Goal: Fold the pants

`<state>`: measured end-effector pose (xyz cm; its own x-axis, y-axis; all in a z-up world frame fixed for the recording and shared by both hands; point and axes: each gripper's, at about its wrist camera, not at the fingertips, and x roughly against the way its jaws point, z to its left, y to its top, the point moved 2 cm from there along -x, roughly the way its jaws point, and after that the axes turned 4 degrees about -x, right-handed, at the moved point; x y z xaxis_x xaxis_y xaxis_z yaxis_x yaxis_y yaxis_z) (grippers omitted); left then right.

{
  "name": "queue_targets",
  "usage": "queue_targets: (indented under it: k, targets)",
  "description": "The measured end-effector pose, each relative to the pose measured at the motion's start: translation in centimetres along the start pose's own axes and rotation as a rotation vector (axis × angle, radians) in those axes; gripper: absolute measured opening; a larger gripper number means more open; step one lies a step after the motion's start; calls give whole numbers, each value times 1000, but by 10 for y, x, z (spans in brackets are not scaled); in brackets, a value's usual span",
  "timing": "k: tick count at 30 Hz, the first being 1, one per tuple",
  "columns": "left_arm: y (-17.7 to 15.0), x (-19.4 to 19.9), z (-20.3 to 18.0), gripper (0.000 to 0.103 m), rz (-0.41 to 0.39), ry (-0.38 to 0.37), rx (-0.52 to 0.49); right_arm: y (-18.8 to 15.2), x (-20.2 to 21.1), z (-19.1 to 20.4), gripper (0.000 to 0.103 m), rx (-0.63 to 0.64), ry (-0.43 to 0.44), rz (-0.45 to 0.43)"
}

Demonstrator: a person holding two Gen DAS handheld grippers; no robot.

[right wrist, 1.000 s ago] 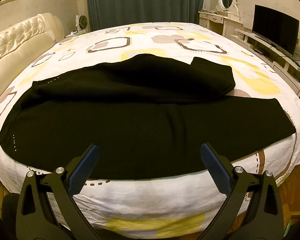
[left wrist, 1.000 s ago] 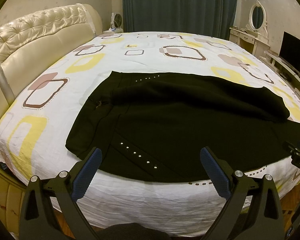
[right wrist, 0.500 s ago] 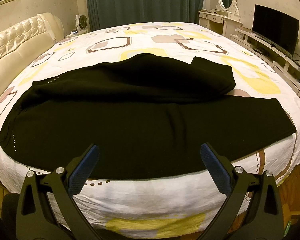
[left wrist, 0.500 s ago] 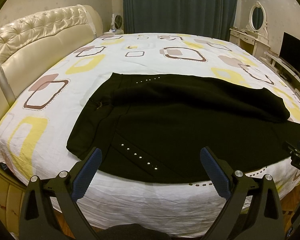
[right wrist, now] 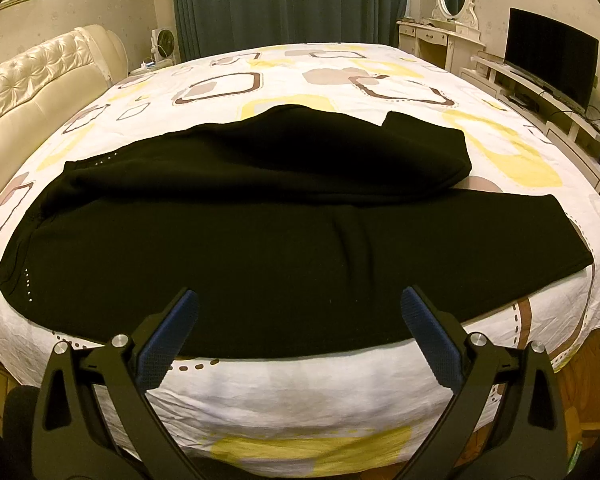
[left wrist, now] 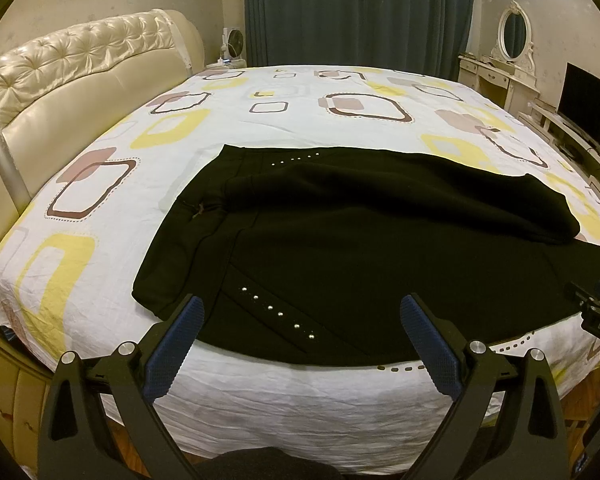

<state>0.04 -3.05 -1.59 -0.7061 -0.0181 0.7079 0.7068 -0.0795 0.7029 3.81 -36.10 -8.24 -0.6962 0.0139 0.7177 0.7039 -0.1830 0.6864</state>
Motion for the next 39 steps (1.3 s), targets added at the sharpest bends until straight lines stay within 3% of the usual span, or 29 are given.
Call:
queue_targets:
  k: [21,26,30,36,39]
  targets:
    - [-3,-2,-5,98,-9,-4,-33,-11,-6,4,101,1,8,8]
    - [-1,-4,-3,98,1,-78,-16,-10,-7,7,101,14,37,33]
    - [11,-15,6,98,66,-241,-23,-1,-8,15,101,26,151,82]
    - [44,-41,55,98,94,-382,-98,48,-9,27,101,28,403,81]
    - [77,-70,97,98,64,-372,-96,91,-24,37,101,77,461,59]
